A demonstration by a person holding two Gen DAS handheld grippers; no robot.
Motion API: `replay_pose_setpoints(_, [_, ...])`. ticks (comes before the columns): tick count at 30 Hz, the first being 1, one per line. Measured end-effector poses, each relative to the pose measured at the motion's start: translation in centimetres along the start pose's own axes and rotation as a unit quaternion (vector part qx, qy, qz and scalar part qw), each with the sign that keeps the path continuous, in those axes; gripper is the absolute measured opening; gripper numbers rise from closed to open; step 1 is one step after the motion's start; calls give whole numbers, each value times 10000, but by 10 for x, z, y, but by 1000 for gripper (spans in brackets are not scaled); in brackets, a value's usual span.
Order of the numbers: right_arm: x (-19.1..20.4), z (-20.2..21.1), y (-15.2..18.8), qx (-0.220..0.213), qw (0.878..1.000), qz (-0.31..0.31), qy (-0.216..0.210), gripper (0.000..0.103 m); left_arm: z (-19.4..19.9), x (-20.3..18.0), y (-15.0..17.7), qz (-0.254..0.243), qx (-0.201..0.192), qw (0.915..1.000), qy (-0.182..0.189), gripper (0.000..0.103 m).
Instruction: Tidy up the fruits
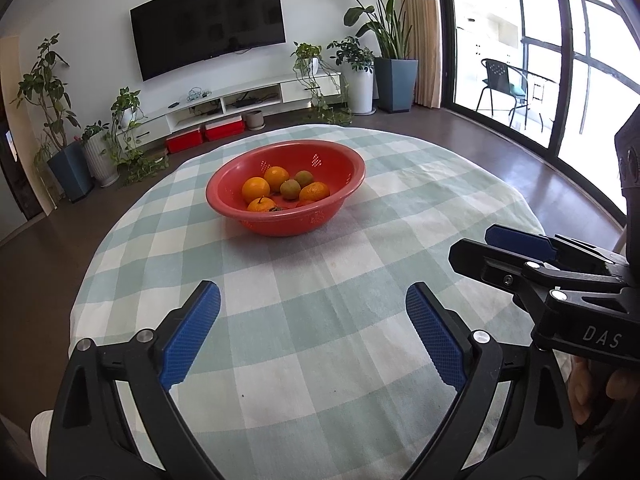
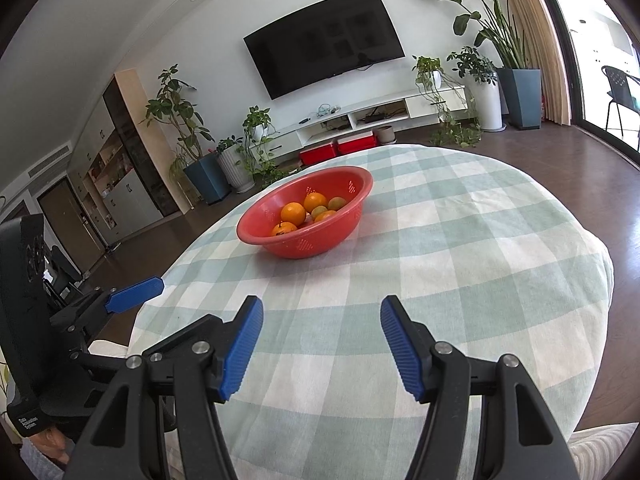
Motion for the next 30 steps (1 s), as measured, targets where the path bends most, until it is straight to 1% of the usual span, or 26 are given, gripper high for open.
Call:
replay_pose_setpoints(7, [-1,3,5,-3,10000,6,26,65,3,-1,3,-71,-18,10000,-65,95])
replay_pose_setpoints(11, [-1,5,10,2,10000,15,32,65,3,1,4,-31,10,10000,-10,95])
replay_pose_setpoints(30, [-1,5,10,2,10000,12,32,66,3,-3,6,-39,3,10000,38,96])
Point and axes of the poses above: each gripper's, at about its wrist camera, not at the fingertips, and z roughly against the way its jaws point, x to its left, y to its underside, the point moved 5 cm from there along -z, roughly the way its jaws point, and after that the axes turned 9 degrees about x, right-handed, at the moved point
